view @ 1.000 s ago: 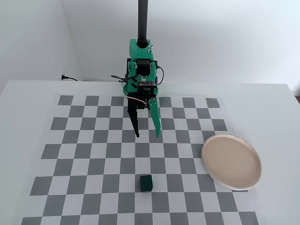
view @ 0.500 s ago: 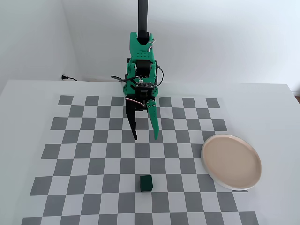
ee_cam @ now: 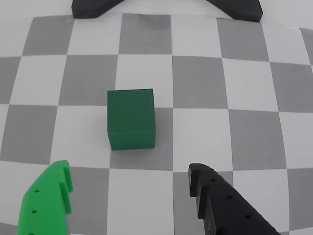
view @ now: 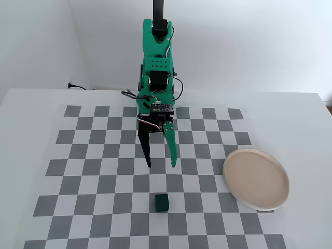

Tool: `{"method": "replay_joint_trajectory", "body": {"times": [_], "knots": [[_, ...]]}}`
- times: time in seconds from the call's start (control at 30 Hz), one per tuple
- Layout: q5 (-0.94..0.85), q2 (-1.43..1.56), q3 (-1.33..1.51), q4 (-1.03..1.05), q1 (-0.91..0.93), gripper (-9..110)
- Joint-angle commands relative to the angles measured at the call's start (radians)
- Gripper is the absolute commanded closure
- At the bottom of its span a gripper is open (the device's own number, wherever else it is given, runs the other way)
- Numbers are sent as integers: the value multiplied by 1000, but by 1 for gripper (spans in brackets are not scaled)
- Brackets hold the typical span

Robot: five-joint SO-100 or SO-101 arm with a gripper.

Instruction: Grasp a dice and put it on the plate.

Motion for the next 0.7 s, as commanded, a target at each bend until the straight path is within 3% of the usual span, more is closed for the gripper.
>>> {"method": "replay_joint_trajectory", "body": {"times": [0.0,0.67], "knots": [[-15,-89,-147,-35,-12,81],[-28,-479,-339,-172,-57,77]]}}
